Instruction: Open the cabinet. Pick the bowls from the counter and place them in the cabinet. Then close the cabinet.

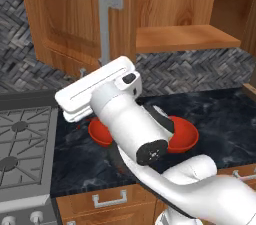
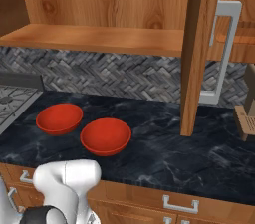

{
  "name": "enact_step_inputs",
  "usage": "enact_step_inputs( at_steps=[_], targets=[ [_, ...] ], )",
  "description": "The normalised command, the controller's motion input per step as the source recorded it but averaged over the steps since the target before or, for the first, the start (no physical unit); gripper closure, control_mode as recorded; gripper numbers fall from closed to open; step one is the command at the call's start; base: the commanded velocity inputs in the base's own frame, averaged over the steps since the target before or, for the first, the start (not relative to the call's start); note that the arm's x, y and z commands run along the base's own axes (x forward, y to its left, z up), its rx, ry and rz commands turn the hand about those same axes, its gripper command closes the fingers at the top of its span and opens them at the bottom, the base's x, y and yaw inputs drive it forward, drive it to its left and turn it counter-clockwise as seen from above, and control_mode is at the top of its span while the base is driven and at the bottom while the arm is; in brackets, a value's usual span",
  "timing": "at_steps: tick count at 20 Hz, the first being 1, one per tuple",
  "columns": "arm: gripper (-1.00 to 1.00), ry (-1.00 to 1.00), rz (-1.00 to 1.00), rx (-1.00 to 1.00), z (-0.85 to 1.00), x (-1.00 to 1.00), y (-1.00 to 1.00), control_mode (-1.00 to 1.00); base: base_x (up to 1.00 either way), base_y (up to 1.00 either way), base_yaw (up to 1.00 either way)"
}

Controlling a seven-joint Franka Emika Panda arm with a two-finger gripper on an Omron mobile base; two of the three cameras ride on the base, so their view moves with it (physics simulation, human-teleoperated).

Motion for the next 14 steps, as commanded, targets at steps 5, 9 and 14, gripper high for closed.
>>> enact_step_inputs(
  at_steps=[5, 9, 14],
  targets=[
    [1.00, 0.00, -0.21, 0.01, 0.03, -0.48, 0.04, -1.00, 0.00, 0.00, 0.00],
    [1.00, -0.01, -0.22, 0.10, 0.00, -0.83, -0.50, -1.00, 0.00, 0.00, 0.00],
    [1.00, -0.23, -0.14, 0.15, 0.10, -1.00, -0.35, -1.00, 0.00, 0.00, 0.00]
  ],
)
